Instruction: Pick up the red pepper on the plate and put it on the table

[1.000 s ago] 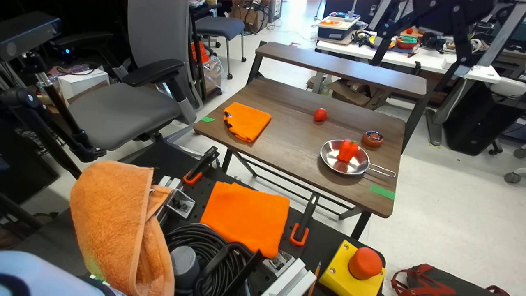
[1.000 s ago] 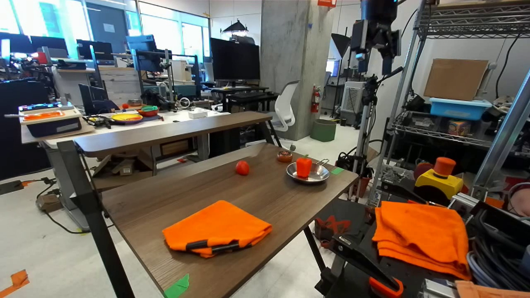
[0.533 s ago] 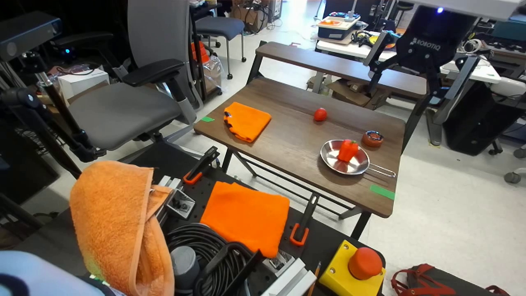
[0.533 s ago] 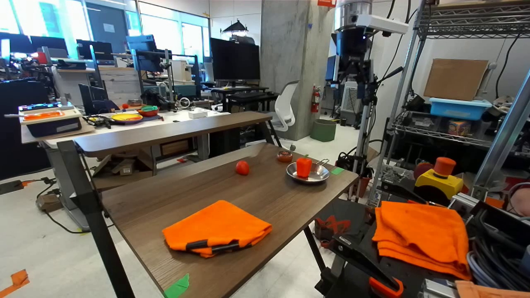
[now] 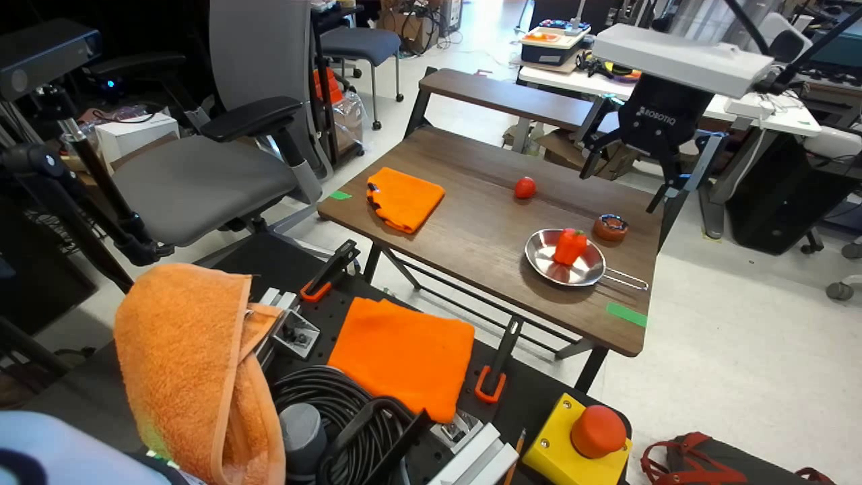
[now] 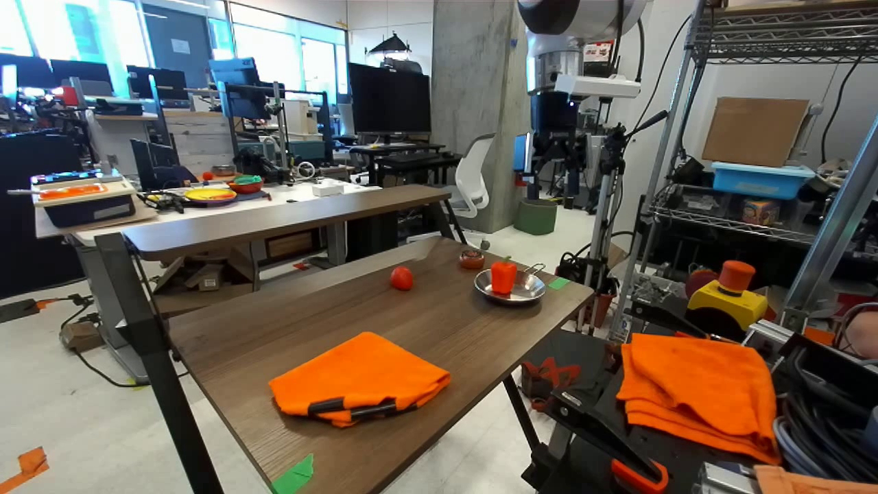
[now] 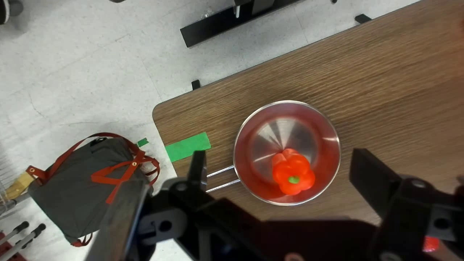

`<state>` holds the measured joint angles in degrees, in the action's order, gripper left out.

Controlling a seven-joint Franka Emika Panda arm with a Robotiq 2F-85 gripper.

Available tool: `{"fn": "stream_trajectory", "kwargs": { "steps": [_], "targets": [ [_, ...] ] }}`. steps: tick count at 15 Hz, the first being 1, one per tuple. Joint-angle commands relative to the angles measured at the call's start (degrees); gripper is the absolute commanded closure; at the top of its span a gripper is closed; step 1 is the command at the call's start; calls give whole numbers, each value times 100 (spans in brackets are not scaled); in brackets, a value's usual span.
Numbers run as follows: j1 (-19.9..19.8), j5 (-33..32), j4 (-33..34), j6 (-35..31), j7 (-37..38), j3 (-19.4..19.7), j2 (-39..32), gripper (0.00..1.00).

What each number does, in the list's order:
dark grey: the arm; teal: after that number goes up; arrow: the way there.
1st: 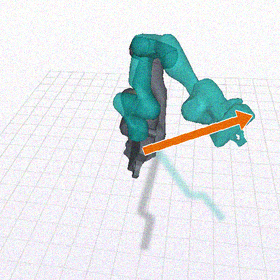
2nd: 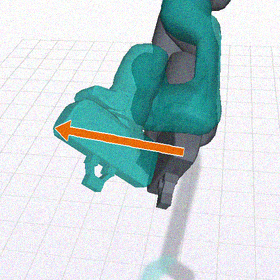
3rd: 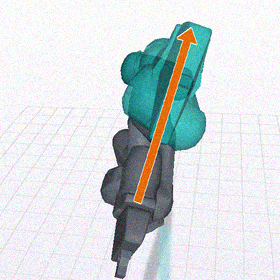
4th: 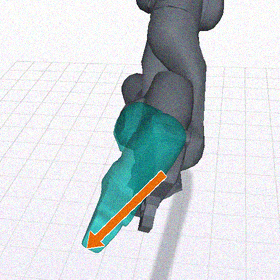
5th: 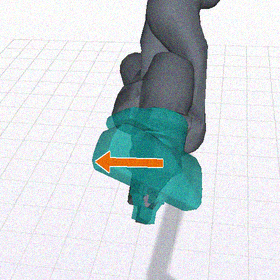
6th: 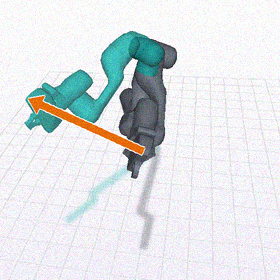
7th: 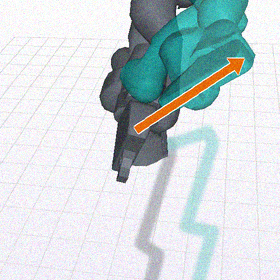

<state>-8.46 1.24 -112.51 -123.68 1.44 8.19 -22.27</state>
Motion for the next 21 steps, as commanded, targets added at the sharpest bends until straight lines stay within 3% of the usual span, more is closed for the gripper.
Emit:
{"fn": "stream_trajectory", "kwargs": {
  "steps": [1, 15, 21],
  "targets": [
    [75, 36, 388, -101, 287, -86, -465, 0],
    [544, -300, 1660, -450, 1443, 119, -2115, 0],
    [758, -545, 2260, -224, 1852, 293, -2741, 0]
  ]
}}
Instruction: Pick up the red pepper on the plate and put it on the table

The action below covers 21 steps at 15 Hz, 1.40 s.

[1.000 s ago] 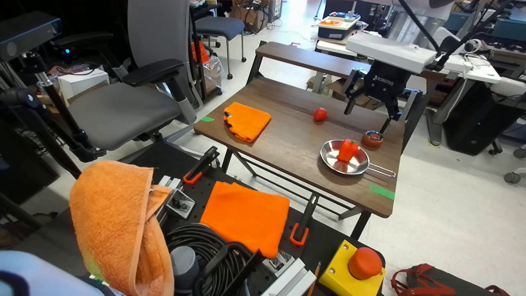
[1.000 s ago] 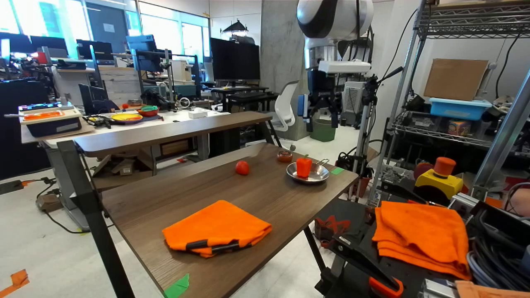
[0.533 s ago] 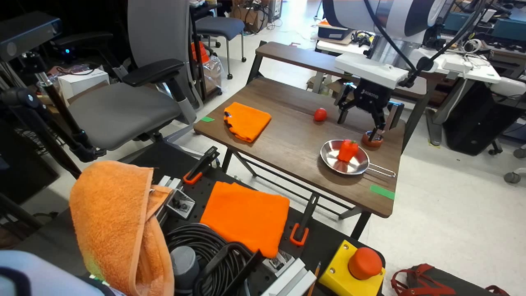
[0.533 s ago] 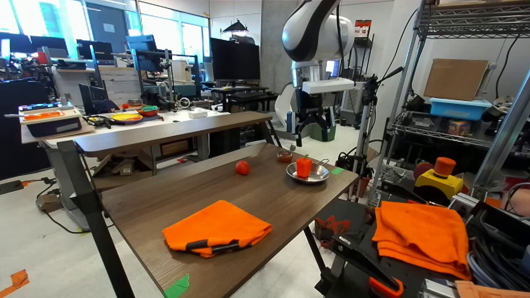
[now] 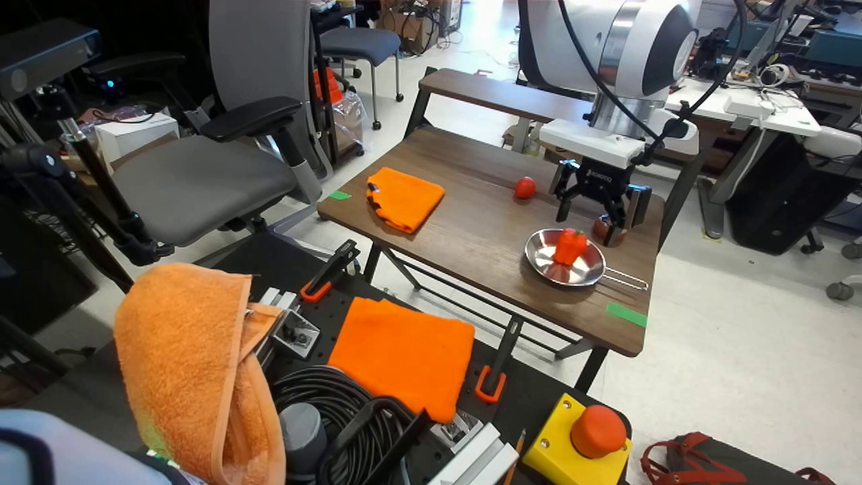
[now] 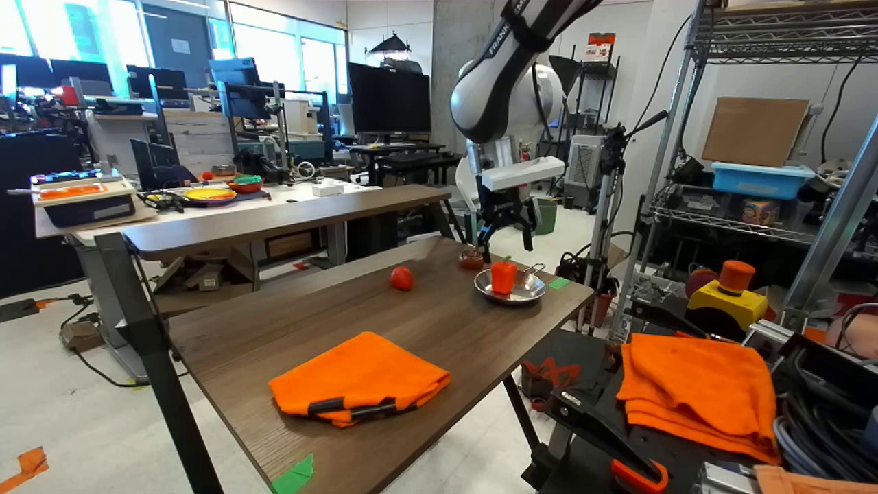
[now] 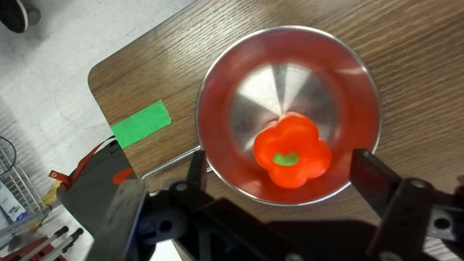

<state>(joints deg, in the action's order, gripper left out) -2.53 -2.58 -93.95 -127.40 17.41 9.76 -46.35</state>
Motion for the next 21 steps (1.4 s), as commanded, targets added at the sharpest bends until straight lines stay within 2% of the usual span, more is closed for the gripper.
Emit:
{"fn": "stream_trajectory", "kwargs": {
  "steps": [1, 2, 3, 5, 10, 13, 17, 21],
  "targets": [
    [192, -198, 453, 186, 258, 133, -388, 0],
    [221, -218, 486, 193, 274, 134, -433, 2],
    [247, -238, 532, 210, 276, 137, -480, 27],
    [295, -290, 601, 249, 281, 147, -555, 30],
    [242, -228, 640, 553, 126, 42, -461, 68],
    [224, -225, 389, 663, -42, -27, -102, 70],
    [381, -194, -187, 342, -160, -249, 726, 70],
    [602, -70, -167, 538, 50, -533, 1011, 70]
  ]
}}
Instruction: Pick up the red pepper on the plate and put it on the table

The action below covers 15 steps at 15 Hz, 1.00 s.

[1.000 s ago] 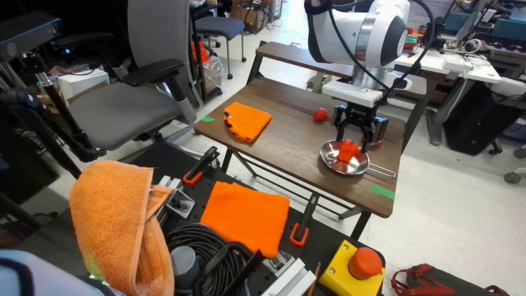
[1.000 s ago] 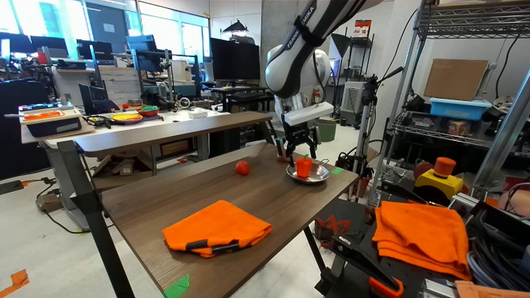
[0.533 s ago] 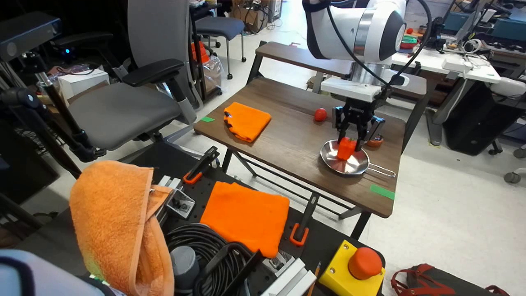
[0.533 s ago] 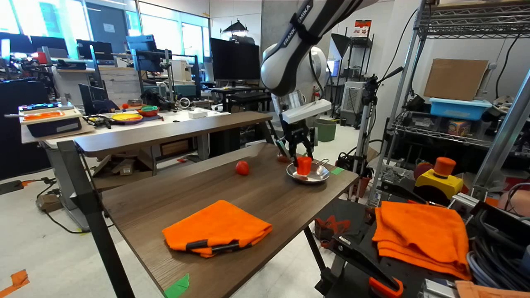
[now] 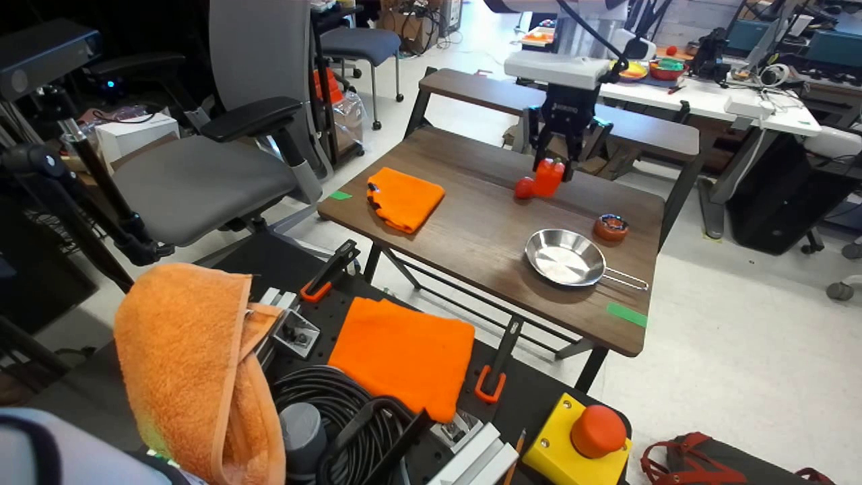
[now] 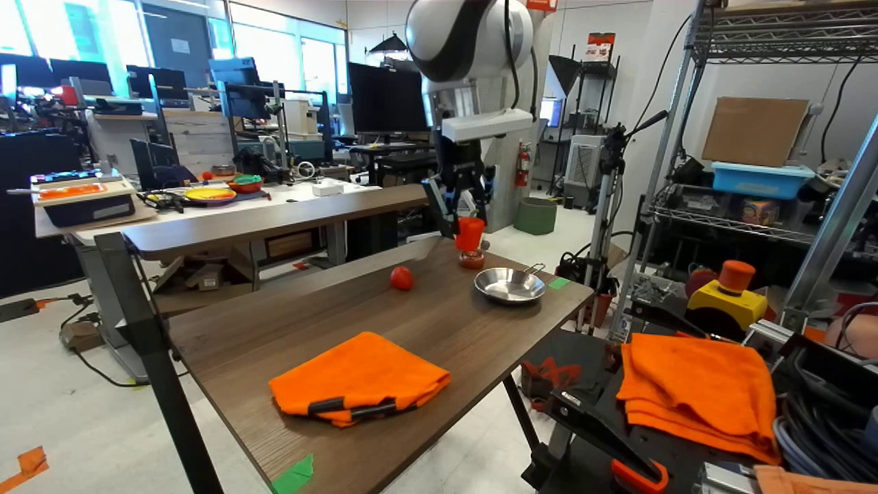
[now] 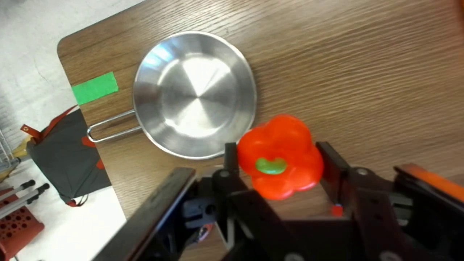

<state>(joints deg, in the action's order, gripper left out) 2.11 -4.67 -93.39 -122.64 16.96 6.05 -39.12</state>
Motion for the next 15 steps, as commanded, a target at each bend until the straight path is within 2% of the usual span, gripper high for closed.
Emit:
{"fn": "stream_trajectory", "kwargs": {
  "steps": [1, 8, 15],
  "targets": [
    [202, 173, -212, 56, 171, -208, 268, 70],
    [590, 112, -291, -27, 629, -215, -154, 70],
    [877, 48, 27, -26, 1138, -96, -803, 70]
  ]
}}
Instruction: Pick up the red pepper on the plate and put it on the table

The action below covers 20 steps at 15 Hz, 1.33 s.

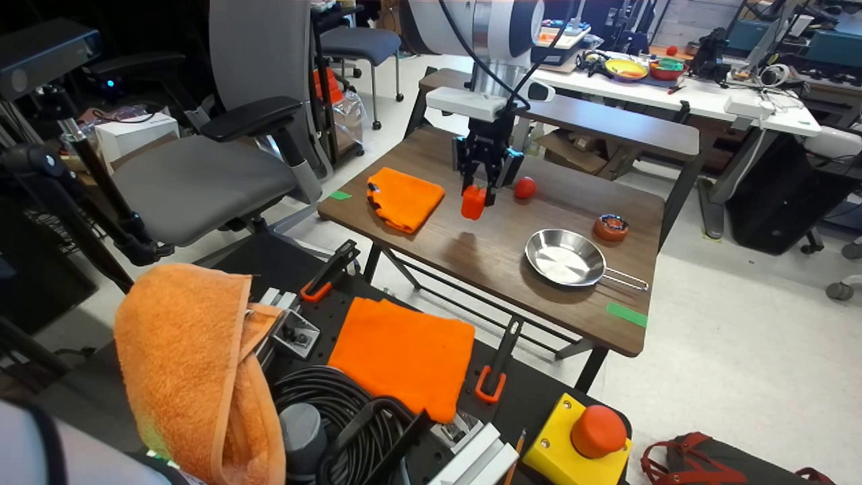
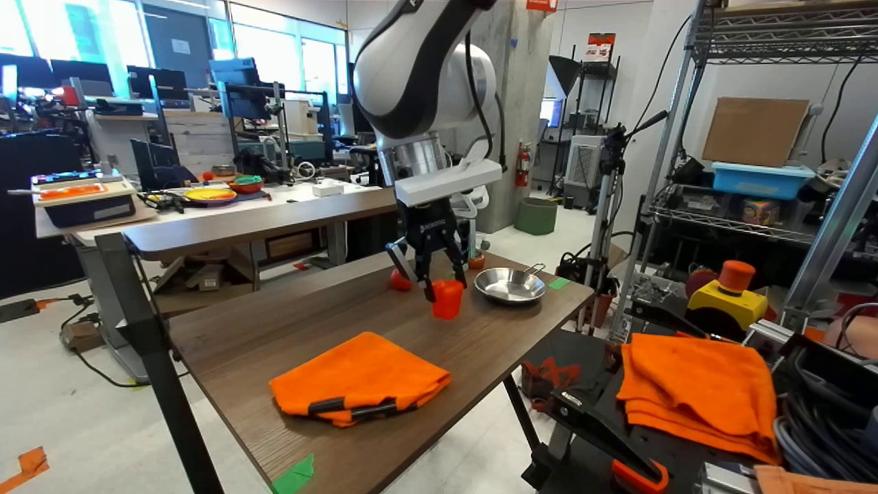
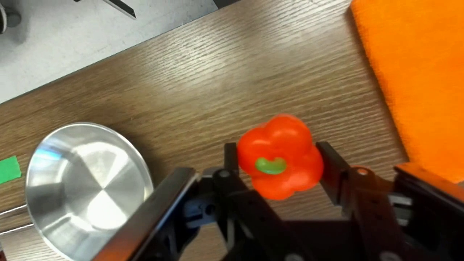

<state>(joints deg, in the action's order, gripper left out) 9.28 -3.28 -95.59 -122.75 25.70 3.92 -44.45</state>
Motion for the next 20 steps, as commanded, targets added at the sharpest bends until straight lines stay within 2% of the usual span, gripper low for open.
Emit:
{"fn": "stream_trajectory", "kwargs": {
  "steps": [1, 4, 5, 6, 9, 12, 15, 16, 18, 20],
  "targets": [
    [194, -104, 286, -8, 308, 133, -341, 70],
    [289, -166, 379, -23, 440, 191, -508, 70],
    [317, -186, 399, 29, 475, 207, -524, 20],
    [337, -197, 403, 15, 504, 219, -531, 19],
    [392, -217, 260, 175, 559, 239, -353, 2],
    [378, -227, -184, 244, 459, 227, 202, 0],
    [15, 182, -779, 367, 24, -21, 1087, 0],
    [227, -75, -153, 264, 308, 115, 320, 0],
    [95, 43, -454, 377, 175, 54, 820, 0],
    [39, 67, -632, 392, 134, 28, 1029, 0]
  ]
}}
